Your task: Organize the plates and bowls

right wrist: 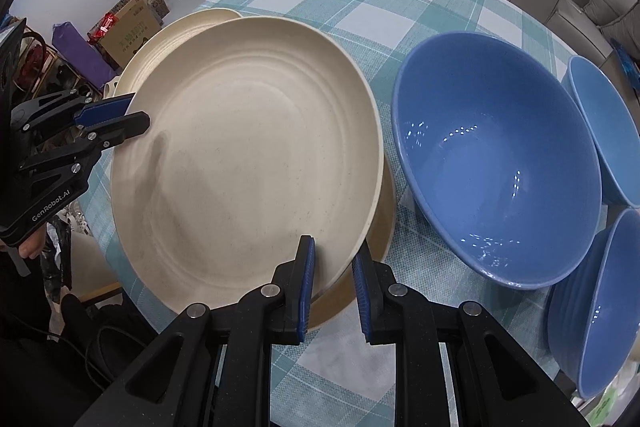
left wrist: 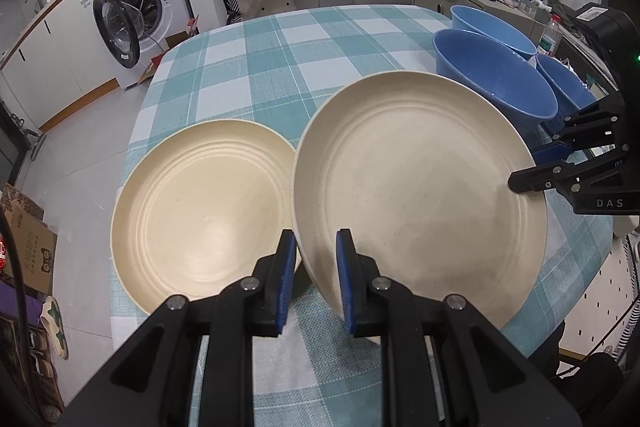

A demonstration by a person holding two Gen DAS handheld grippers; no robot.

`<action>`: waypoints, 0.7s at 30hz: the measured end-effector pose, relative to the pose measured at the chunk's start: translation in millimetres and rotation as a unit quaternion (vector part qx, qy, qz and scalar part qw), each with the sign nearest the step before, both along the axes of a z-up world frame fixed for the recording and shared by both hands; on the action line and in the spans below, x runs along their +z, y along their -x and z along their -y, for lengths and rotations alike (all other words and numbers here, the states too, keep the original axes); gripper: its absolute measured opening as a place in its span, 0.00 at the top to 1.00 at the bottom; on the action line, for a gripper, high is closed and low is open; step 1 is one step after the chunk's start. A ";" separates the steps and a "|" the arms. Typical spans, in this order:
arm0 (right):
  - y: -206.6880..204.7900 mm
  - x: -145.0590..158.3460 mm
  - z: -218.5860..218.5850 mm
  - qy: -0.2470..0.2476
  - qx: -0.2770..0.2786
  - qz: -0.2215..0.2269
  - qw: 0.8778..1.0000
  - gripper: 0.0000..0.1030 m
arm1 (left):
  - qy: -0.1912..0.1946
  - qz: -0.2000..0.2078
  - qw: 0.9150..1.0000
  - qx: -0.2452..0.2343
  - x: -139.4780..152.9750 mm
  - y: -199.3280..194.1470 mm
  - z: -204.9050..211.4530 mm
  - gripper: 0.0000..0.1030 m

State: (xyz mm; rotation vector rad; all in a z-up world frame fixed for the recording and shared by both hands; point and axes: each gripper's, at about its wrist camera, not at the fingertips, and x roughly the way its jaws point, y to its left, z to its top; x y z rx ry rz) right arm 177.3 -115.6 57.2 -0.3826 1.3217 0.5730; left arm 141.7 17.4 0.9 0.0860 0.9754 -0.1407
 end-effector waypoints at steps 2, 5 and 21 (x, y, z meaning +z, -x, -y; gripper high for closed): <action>-0.5 -2.4 0.6 0.003 -0.001 0.000 1.000 0.81 | -0.002 -0.001 1.000 -0.003 -1.5 0.5 2.4 0.83; 0.2 -4.5 1.3 0.007 0.001 -0.001 1.000 0.81 | -0.009 -0.003 1.000 -0.006 -2.8 0.7 5.1 0.83; -5.5 -14.1 -3.4 0.021 -0.008 -0.016 1.000 0.81 | -0.016 -0.020 0.999 -0.022 -9.6 -3.6 16.0 0.83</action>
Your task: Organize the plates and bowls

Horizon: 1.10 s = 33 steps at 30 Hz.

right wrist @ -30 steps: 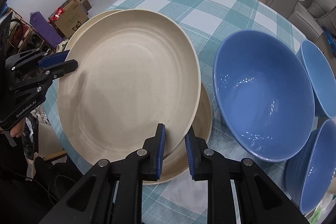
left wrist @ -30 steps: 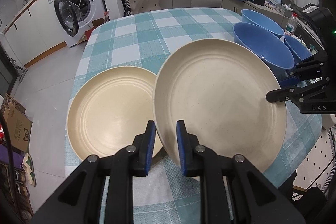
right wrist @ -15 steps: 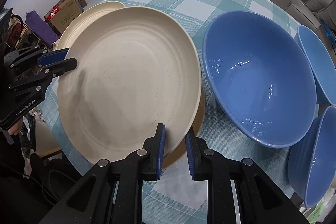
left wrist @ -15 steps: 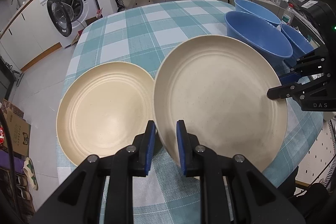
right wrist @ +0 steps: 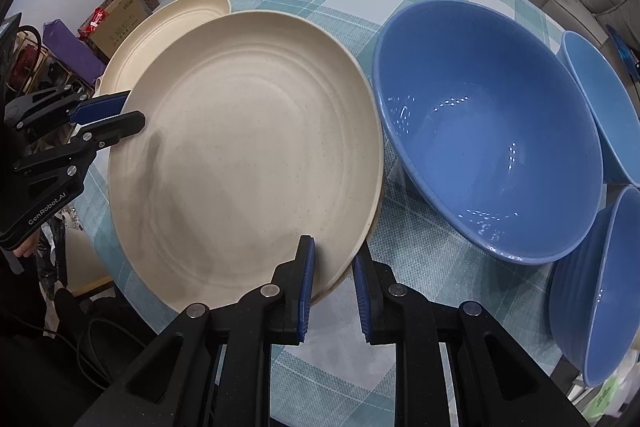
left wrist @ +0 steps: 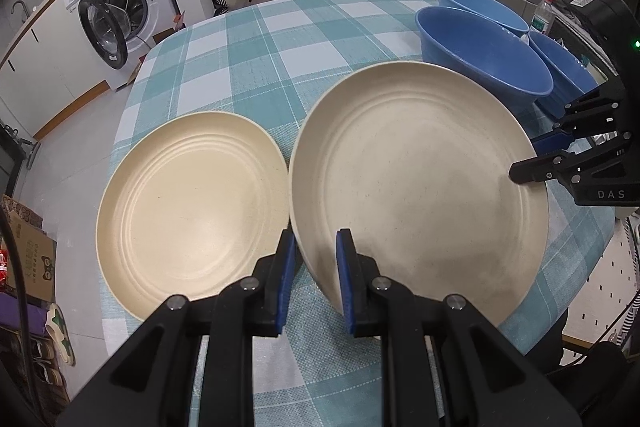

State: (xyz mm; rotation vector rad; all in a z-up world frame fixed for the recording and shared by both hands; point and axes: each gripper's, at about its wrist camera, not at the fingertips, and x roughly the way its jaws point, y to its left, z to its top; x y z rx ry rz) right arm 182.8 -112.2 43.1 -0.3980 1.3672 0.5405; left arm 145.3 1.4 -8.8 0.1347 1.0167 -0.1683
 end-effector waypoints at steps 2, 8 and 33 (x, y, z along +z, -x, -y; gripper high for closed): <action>-0.6 -0.6 -1.1 0.001 -0.001 -0.001 1.000 0.81 | -0.002 -0.002 1.000 -0.002 -0.8 0.2 1.9 0.83; -3.9 -3.1 -4.7 0.005 -0.003 -0.004 1.000 0.81 | -0.004 -0.010 1.000 -0.009 -5.0 0.4 5.7 0.82; 1.6 -22.3 -30.4 0.051 0.042 0.032 0.997 0.61 | 0.005 -0.016 1.000 -0.021 -8.3 7.2 5.1 0.68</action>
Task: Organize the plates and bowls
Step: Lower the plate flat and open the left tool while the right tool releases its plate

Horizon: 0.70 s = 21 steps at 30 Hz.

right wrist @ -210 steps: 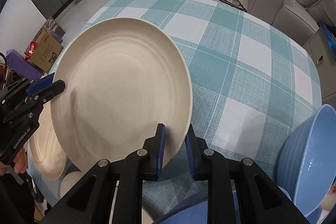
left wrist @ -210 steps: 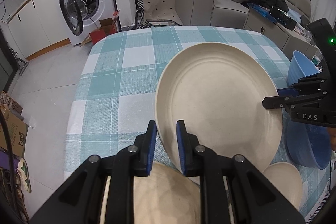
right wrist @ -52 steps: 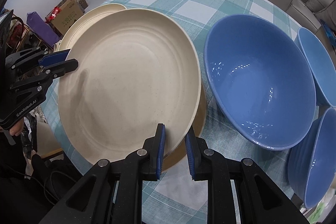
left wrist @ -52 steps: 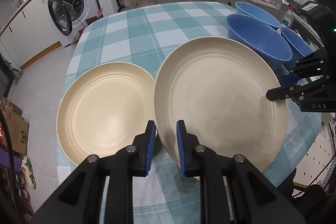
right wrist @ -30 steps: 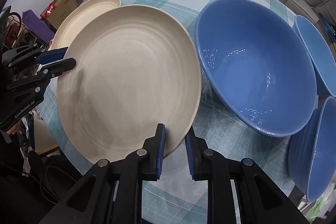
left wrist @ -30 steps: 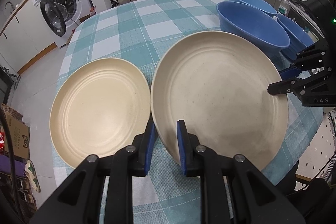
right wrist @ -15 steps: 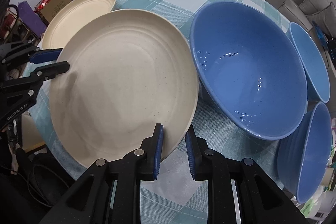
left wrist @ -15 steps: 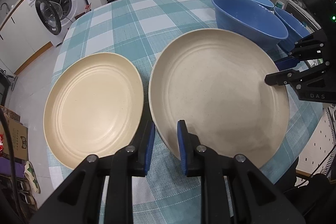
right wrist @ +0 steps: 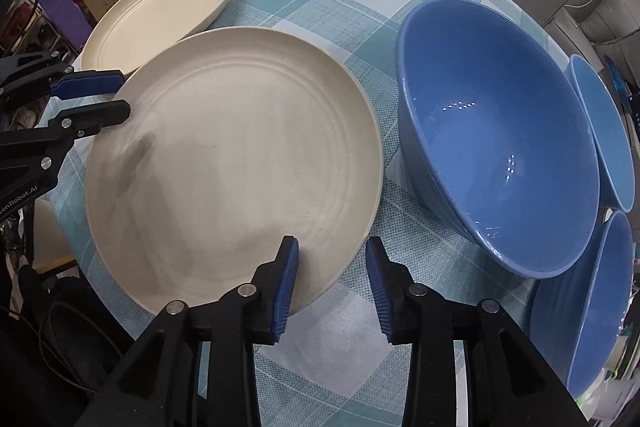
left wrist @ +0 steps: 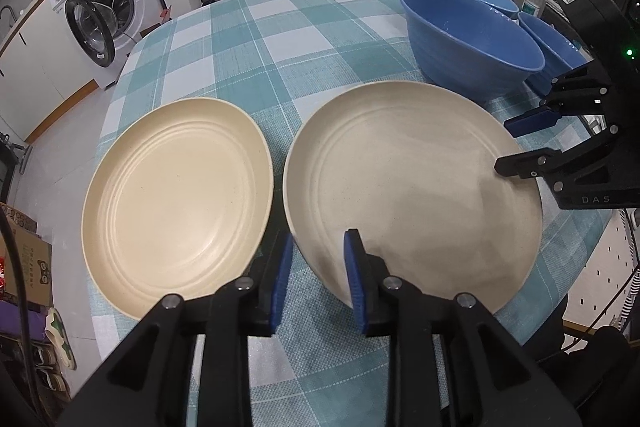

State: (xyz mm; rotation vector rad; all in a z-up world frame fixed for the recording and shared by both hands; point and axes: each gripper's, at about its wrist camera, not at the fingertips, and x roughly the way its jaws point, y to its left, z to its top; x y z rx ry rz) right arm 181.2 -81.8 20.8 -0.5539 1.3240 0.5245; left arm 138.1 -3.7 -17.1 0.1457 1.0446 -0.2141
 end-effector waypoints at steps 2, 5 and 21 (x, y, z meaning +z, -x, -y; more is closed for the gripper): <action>1.7 1.9 -0.3 -0.007 0.001 0.003 1.000 0.55 | 0.004 0.009 1.000 0.000 3.3 2.6 -1.3 0.58; 6.7 6.2 1.8 -0.015 0.002 0.011 1.000 0.52 | 0.017 0.026 1.000 -0.001 10.3 8.2 -4.1 0.53; 20.1 27.6 -5.9 -0.101 0.015 0.037 0.994 0.18 | 0.027 0.063 0.996 0.049 17.5 23.0 -28.0 0.49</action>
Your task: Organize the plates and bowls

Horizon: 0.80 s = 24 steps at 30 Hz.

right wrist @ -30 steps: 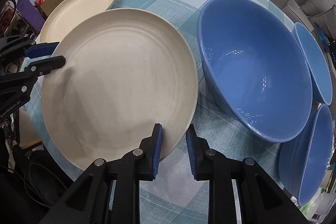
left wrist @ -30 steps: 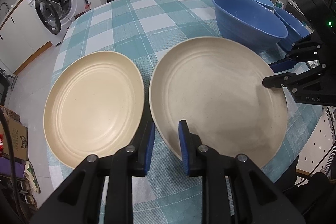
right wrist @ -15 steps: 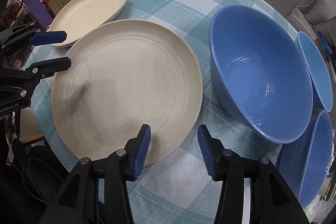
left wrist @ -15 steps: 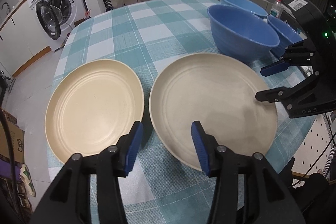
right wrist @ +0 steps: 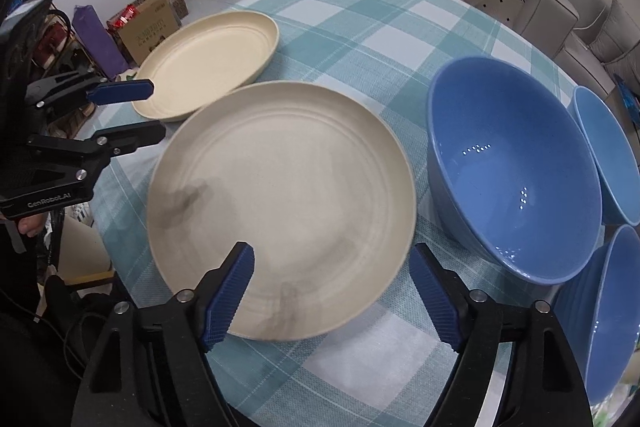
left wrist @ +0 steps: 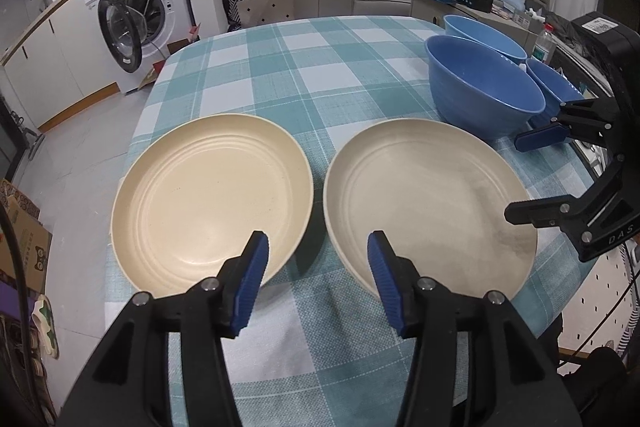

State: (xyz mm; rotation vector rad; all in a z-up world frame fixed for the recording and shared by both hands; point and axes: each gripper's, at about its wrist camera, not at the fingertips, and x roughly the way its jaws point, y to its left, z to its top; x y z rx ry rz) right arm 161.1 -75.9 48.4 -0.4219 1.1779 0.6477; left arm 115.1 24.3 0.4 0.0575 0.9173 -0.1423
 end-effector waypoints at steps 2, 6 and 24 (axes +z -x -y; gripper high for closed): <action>1.5 1.3 -0.3 -0.008 -0.003 0.006 1.000 0.17 | 0.001 0.002 1.000 0.006 0.7 1.6 -1.8 0.48; 6.2 4.6 0.8 -0.035 -0.009 0.018 0.999 0.15 | 0.004 0.021 1.000 0.015 3.6 7.7 -2.3 0.17; 15.2 17.9 5.8 -0.087 -0.026 0.067 0.994 0.01 | -0.005 0.071 0.997 0.036 13.4 20.2 -9.7 0.00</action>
